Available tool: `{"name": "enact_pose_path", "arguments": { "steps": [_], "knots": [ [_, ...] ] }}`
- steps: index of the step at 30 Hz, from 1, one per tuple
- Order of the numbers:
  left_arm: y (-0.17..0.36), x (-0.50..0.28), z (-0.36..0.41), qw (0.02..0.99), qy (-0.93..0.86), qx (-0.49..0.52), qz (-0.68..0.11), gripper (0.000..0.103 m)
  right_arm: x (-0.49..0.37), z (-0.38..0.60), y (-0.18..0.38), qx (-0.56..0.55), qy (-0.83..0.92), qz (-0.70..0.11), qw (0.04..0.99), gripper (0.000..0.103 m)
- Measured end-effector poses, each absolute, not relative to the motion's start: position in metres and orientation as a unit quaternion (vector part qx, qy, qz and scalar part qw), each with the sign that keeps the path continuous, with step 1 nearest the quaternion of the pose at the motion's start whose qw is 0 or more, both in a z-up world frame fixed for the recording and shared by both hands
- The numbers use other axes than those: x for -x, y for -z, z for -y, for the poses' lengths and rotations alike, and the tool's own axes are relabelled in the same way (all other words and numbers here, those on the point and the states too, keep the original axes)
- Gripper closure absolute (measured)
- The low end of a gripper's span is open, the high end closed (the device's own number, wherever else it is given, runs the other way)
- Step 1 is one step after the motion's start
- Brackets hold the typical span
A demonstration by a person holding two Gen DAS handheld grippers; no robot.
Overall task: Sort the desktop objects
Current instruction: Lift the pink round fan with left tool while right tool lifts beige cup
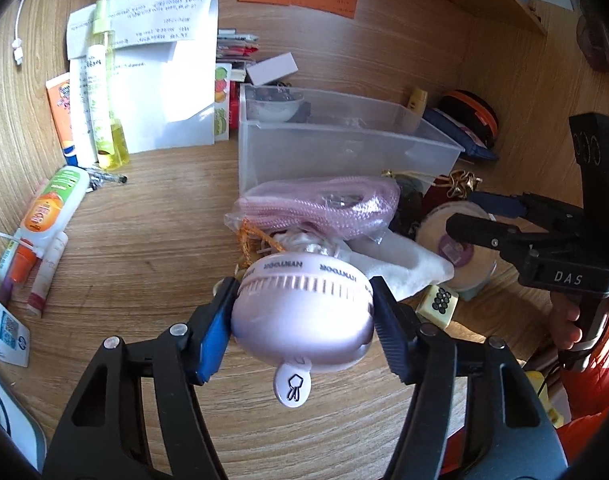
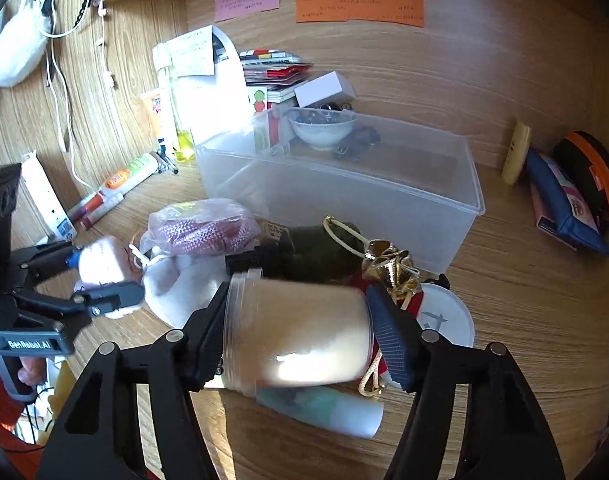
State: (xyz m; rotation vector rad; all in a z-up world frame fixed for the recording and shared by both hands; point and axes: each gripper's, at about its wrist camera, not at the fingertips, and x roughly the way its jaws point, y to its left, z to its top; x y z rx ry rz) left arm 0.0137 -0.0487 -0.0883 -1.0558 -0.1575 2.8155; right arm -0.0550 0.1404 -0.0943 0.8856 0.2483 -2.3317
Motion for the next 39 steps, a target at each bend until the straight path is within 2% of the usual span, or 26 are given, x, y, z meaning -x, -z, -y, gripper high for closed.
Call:
{"name": "enact_pose_path", "arguments": {
  "steps": [21,39],
  "knots": [
    [0.041,-0.017,0.053,0.065,-0.955,0.282,0.071,0.039,0.049,-0.154,0.051,-0.289,0.900,-0.073,0.318,0.041],
    [0.000,0.023,0.057,0.067,-0.965,0.243,0.066,0.039,0.077,-0.163,0.014,-0.260,0.911,-0.053,0.316,0.041]
  ]
}}
